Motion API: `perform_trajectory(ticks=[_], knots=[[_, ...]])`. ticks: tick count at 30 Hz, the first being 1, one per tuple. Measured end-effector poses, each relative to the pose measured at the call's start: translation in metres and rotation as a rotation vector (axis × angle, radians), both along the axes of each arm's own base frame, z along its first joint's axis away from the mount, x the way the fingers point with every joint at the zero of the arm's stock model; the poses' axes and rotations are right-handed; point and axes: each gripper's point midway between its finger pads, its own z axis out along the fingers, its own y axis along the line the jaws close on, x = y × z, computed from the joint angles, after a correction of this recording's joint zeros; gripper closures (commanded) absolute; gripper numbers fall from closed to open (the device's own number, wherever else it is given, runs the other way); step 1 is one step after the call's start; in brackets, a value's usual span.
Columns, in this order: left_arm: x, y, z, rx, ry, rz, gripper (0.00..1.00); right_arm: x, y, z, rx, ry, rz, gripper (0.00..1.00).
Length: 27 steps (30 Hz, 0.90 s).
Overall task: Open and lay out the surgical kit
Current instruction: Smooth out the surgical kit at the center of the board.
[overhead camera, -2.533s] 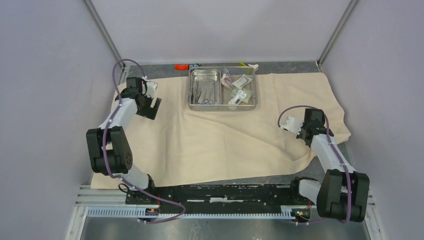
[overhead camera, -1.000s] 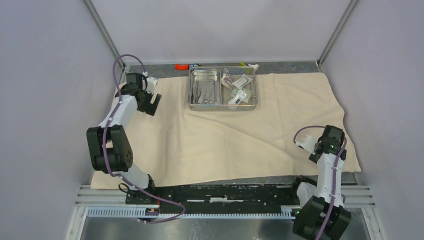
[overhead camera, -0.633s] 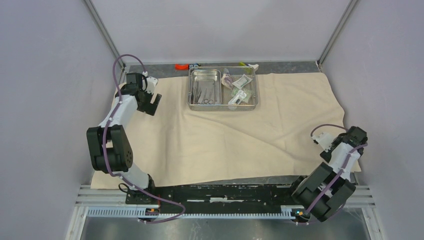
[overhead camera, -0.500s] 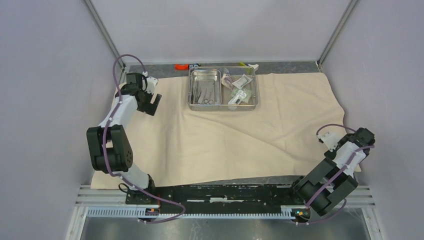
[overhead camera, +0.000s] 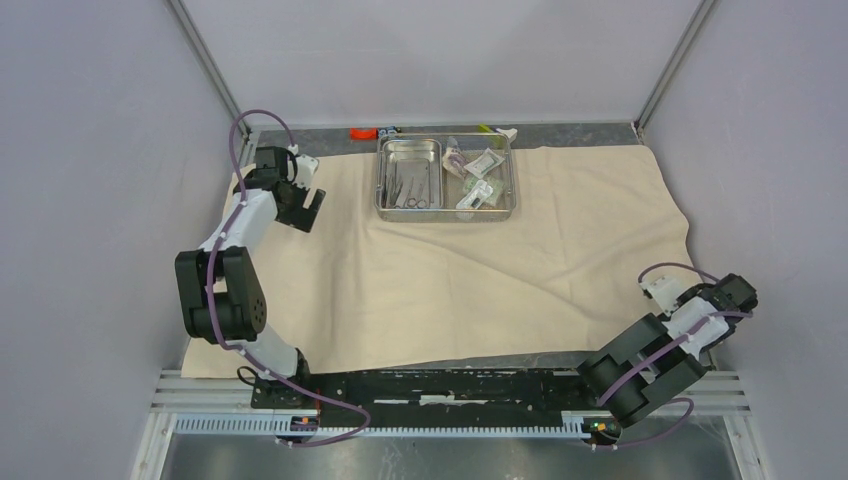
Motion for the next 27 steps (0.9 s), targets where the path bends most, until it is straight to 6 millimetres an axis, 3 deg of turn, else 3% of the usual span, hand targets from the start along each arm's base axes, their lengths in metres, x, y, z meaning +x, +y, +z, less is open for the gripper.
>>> perform_trajectory(ticks=[7, 15, 27], knots=[[0.0, -0.001, 0.0, -0.001, 0.0, -0.003, 0.0, -0.006, 0.006, -0.024, 0.014, -0.03, -0.004, 0.36], [0.0, -0.002, 0.0, -0.001, 0.0, -0.005, 0.0, 0.004, -0.014, -0.019, -0.014, -0.192, -0.039, 0.36], [0.0, -0.002, -0.008, -0.001, 0.021, -0.005, 0.0, 0.016, -0.018, -0.026, 0.091, -0.372, -0.093, 0.4]])
